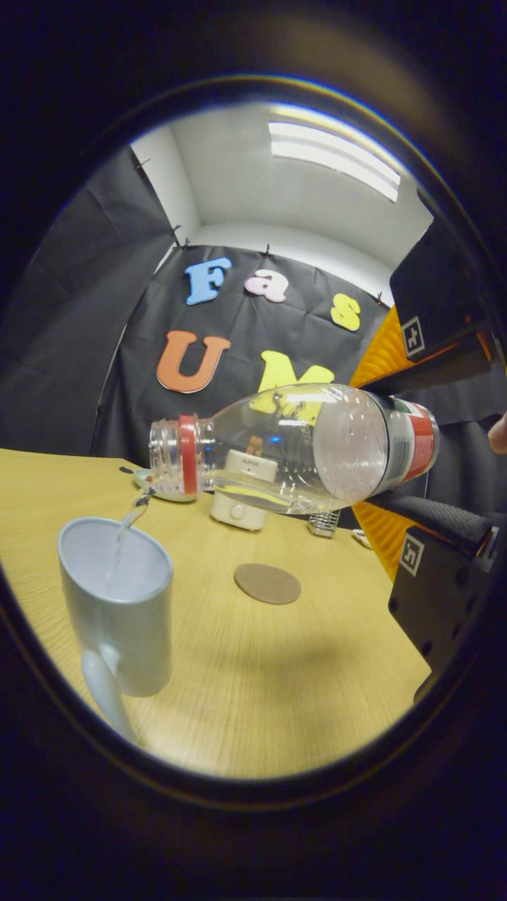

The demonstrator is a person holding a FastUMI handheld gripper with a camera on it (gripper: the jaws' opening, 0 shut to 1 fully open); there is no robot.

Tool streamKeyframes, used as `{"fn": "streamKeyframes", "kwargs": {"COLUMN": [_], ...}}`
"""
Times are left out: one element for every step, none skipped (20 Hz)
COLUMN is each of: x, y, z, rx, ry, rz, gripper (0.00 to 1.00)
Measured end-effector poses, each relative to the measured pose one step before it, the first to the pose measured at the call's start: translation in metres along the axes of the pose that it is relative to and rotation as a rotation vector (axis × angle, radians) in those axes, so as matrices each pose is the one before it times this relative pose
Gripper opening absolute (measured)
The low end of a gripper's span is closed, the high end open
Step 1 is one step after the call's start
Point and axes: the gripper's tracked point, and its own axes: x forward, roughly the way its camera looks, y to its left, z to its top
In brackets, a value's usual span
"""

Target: Take the bottle from table, then pour the juice into the cup, finally place the bottle on the coaster

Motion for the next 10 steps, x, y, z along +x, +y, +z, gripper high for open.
{"fn": "streamKeyframes", "kwargs": {"x": [-0.00005, 0.00051, -0.00038, 0.00015, -0.00019, 0.00071, -0.00041, 0.00111, -0.00022, 0.00117], "y": [-0.00002, -0.00097, -0.00062, 0.00017, -0.00078, -0.00057, -0.00092, 0.00002, -0.00081, -0.00084], "z": [-0.00071, 0.00001, -0.00006, 0.00056, -0.00025, -0.00043, 0.00044, 0.00006, -0.00089, -0.00149], "rx": [-0.00656, -0.00491, -0.00482, -0.00327, -0.00473, -0.00608, -0.00522, -0.00291, -0.00298, -0.00123], "ry": [0.00022, -0.00059, 0.00083, -0.00118, -0.00077, -0.00194, 0.00043, -0.00167, -0.00017, 0.00012], "rz": [0.00121, -0.00082, 0.00033, 0.00073, -0.00166, -0.00176, -0.00220, -0.00131, -0.00116, -0.00051], "gripper": [0.76, 0.76, 0.76, 0.76, 0.76, 0.76, 0.76, 0.76, 0.76, 0.76]}}
